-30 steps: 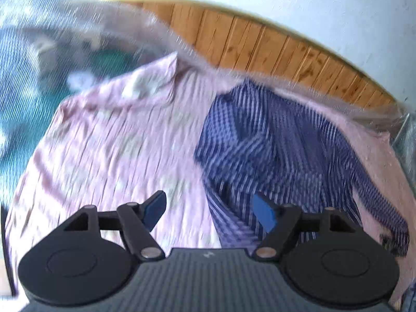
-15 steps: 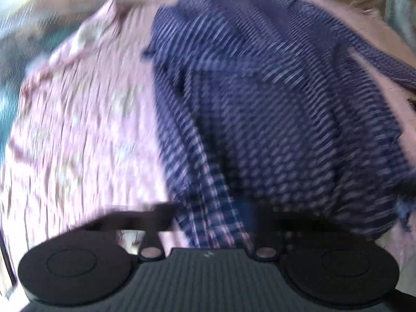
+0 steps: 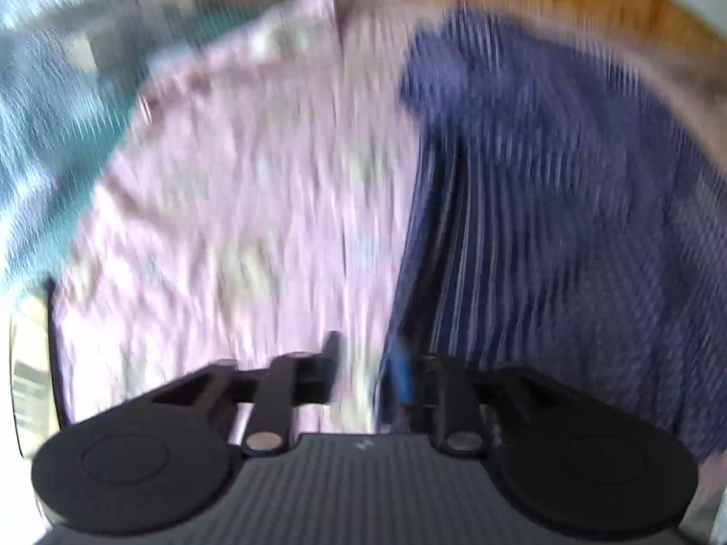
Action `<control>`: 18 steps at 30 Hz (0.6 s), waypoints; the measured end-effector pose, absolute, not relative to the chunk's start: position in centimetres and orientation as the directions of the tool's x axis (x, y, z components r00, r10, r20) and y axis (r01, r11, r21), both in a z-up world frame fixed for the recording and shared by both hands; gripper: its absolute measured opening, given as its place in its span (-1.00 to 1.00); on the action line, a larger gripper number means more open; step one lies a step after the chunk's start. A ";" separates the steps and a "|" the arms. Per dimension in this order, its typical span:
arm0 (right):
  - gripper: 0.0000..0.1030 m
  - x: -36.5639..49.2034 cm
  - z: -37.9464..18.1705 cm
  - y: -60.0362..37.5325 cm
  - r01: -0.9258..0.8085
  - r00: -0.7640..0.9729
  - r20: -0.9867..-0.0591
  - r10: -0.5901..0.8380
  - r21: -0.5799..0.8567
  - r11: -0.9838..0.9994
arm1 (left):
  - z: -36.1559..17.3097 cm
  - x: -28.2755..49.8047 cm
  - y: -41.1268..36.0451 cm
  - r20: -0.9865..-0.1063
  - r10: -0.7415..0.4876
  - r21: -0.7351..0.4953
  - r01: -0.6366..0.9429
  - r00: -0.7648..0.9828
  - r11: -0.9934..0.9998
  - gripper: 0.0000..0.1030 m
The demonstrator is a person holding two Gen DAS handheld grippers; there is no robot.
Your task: Fold clothes
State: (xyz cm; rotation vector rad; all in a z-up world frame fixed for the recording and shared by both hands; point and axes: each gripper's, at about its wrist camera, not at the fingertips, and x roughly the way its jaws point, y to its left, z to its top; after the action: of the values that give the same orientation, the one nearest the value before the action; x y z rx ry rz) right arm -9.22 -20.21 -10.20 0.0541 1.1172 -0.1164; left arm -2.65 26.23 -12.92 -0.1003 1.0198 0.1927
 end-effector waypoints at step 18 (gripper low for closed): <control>-1.00 12.0 -12.3 -19.5 -0.209 0.501 -0.862 -0.081 -0.211 0.955 | -18.7 17.9 15.1 -0.893 -0.094 -0.186 -0.171 0.439 0.968 -0.97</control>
State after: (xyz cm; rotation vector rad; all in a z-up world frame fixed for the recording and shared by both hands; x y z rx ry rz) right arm 11.99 -19.51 -12.27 -0.3057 1.0478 0.0786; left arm 17.90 15.08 -18.68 -0.2651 1.1187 0.0489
